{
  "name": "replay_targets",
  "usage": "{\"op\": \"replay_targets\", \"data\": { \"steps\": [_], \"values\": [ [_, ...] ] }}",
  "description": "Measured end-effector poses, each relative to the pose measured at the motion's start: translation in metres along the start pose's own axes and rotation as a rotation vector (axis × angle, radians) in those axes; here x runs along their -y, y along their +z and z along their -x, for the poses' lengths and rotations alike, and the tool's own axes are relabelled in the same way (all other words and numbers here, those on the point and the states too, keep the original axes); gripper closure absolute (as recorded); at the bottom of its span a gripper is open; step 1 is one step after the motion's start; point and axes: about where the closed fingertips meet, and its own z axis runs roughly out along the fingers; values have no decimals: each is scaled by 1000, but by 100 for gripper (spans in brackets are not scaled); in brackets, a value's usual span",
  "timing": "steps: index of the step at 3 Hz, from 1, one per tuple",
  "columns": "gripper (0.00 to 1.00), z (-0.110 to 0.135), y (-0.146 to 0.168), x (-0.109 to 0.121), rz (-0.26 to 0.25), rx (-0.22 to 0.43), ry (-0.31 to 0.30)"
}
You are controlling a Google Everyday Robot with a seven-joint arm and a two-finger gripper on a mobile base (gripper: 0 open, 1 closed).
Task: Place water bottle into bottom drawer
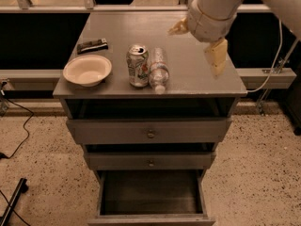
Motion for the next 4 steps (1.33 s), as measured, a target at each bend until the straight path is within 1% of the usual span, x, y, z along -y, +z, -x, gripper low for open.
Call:
{"op": "replay_targets", "data": {
  "steps": [1,2,3,4],
  "values": [
    [0,-12,21,52,-52,-43,-138],
    [0,-13,47,77,-56,-8,-216],
    [0,-9,80,90,-15,36,-289],
    [0,-8,116,91,50,106,-331]
  ]
}}
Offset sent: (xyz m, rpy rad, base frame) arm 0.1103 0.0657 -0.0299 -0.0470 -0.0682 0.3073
